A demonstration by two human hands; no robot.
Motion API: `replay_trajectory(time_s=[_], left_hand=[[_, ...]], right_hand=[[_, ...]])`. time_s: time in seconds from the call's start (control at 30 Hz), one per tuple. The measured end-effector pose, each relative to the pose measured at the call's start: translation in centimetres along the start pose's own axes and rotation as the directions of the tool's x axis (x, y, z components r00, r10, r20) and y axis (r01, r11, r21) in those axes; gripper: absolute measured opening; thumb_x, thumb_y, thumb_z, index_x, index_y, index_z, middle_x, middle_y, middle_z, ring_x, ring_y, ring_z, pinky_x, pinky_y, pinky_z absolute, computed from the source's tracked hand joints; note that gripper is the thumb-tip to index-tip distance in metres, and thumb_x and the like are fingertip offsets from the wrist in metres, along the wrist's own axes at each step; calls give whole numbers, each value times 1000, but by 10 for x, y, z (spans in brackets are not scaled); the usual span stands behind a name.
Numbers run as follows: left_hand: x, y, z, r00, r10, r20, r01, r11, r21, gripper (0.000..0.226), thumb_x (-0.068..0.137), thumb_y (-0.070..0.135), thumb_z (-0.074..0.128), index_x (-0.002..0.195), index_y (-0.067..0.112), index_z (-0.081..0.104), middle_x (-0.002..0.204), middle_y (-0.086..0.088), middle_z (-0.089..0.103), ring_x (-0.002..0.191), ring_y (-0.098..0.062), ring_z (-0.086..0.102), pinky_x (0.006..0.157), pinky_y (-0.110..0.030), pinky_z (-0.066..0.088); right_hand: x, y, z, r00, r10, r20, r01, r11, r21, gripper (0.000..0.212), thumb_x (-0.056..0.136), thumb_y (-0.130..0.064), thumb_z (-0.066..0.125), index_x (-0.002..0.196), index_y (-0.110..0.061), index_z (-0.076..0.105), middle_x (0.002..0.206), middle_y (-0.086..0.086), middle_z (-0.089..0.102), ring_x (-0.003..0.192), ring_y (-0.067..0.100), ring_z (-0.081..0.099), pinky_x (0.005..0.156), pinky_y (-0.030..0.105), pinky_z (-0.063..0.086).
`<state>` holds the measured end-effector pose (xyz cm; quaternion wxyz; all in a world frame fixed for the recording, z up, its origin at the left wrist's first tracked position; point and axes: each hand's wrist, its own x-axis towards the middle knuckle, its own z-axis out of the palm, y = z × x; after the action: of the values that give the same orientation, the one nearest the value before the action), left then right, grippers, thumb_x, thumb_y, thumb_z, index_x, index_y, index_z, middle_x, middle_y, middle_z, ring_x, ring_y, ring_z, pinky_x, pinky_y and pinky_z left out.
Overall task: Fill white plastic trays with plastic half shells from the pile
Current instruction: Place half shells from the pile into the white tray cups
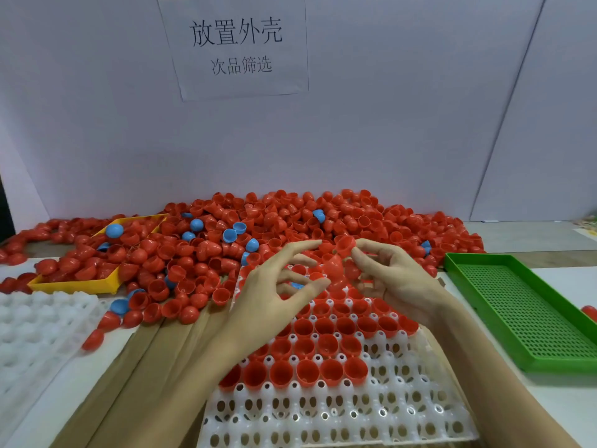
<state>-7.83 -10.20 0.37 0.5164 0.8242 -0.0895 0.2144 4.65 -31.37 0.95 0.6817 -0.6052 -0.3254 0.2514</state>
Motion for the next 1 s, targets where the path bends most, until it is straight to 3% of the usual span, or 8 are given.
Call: replay_trajectory(time_s=[0.2,0.33,0.4,0.5,0.6,0.7,0.87,1.0], left_hand=[[-4,5,14,984,52,-168,-51,999,5,19,93,31,76,110,34,72,104,18,74,91,-6,74,79,-20,59],[-1,0,4,978,-23,-207,30,999,32,20,91,28,77,110,33,72,105,23,72,93,-4,73,82,-19,58],[0,0,2,981,-25,-192,36,998,53,24,90,26,78,112,33,71,104,24,71,94,-3,72,82,-18,58],[0,0,2,985,-20,-171,33,997,74,32,90,24,79,116,36,66,106,23,72,99,0,70,84,-17,56],[-1,-2,3,982,0,-187,28,989,146,35,86,30,82,113,36,60,106,23,72,103,1,68,87,-20,56],[-2,-2,5,974,96,-206,-42,967,251,25,85,33,82,100,31,62,102,18,71,99,-2,69,86,-23,58],[-1,-4,7,945,285,-162,-212,908,362,13,87,29,78,90,19,71,114,13,69,106,-1,68,84,-19,59],[-1,-6,7,947,295,-129,-216,879,425,10,89,26,78,91,17,76,123,10,65,107,-3,67,88,-23,59]], right_hand=[[2,1,4,996,16,83,-4,990,-139,32,98,-37,74,121,-15,74,93,6,69,68,12,59,60,21,51],[6,-1,-10,956,-144,-256,81,967,-243,38,96,-43,71,131,-29,71,122,-3,74,98,22,71,83,30,61],[7,2,-17,924,-206,-323,82,930,-359,54,100,-34,67,152,-35,52,156,-8,52,117,17,71,96,33,60],[5,11,-25,945,-165,-283,39,915,-402,75,106,-8,59,164,-42,25,172,-7,18,146,19,48,108,35,55],[0,11,-25,939,-179,-294,60,926,-372,60,107,-7,57,159,-33,41,166,0,38,139,19,57,101,30,58],[-3,4,-19,958,-188,-215,113,941,-319,31,105,-15,62,136,-19,67,134,4,72,120,24,72,99,37,60],[-9,-4,3,993,-104,50,114,937,-330,30,103,-36,68,133,-30,70,129,1,74,114,25,74,97,33,60],[-9,-1,9,994,-77,78,99,938,-332,30,100,-37,73,129,-30,72,125,1,75,109,24,76,96,26,58]])
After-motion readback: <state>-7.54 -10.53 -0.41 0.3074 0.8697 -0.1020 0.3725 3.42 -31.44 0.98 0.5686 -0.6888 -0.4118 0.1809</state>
